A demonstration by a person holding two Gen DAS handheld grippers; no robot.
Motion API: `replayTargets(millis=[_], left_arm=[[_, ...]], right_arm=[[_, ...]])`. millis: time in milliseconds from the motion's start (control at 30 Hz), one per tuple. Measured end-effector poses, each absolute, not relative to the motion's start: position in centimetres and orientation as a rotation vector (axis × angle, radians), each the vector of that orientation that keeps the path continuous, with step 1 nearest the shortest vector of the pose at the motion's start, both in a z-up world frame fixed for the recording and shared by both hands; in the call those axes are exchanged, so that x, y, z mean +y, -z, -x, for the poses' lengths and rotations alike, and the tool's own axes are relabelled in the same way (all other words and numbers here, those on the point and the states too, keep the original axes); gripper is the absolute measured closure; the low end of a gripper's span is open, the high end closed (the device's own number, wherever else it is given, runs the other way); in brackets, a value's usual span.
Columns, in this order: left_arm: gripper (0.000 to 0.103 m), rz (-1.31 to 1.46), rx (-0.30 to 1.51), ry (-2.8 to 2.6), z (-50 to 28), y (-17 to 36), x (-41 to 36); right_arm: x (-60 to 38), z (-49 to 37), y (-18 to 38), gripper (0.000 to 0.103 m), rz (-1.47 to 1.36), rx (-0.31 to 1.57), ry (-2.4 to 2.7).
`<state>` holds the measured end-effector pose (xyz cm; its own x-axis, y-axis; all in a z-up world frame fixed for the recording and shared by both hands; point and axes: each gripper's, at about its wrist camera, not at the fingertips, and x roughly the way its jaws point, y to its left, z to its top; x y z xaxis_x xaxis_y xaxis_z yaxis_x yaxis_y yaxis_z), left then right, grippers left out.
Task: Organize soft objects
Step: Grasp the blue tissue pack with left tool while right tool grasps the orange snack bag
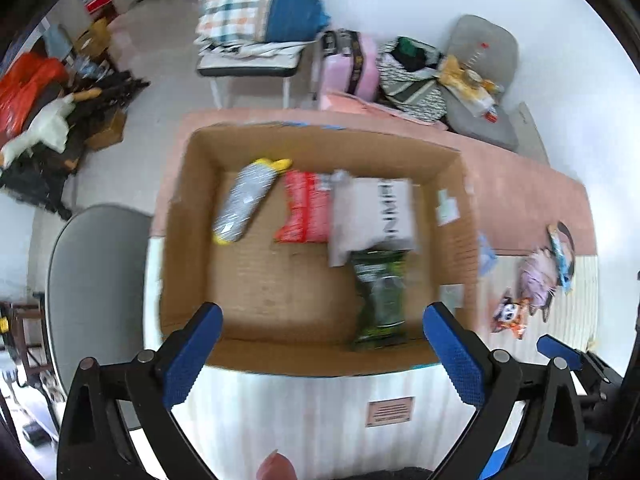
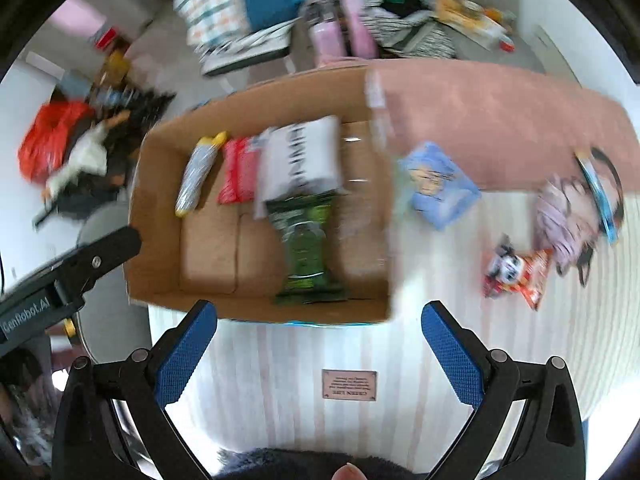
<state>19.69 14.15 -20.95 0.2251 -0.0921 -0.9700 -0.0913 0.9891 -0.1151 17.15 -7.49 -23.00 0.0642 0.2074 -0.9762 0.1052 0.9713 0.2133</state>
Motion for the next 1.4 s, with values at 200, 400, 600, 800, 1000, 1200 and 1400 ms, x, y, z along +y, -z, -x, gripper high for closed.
replayTargets(millis=[200,400,600,800,1000,1200,1400], left_arm=[[0.0,0.112,1.411,0.078,-22.7,21.6,6.2],[0.0,0.147,1.584,0.181,-27.7,25.6,-2.4],[0.0,0.164,1.786,0.156,-33.1,32.5,-8.4],[0.0,0.037,1.919,0.055,-35.7,38.9,-12.2],[0.001,-0.176,1.99,0.018,-36.3,42.2,-15.7],[0.018,-0.238,1.995,-0.032,-35.2,44.4,-16.2],[0.044,-0.329,1.882,0.162,-32.1,41.9,-20.3]], right_arm=[[-20.4,-16.1,27.8,0.0,-0.668,1.537,0.199],[-28.0,-15.7,35.2,0.001,-0.903,1.569,0.385],[-29.8,-16.6,39.4,0.008,-0.994,1.598,0.428],[-30.6,-17.8,41.2,0.031,-0.921,1.665,0.437],[-31.1,-18.4,41.6,0.041,-0.747,1.726,0.41],[-31.1,-18.6,41.7,0.045,-0.72,1.741,0.388],[-30.1,-18.9,41.2,0.049,-0.573,1.768,0.325]])
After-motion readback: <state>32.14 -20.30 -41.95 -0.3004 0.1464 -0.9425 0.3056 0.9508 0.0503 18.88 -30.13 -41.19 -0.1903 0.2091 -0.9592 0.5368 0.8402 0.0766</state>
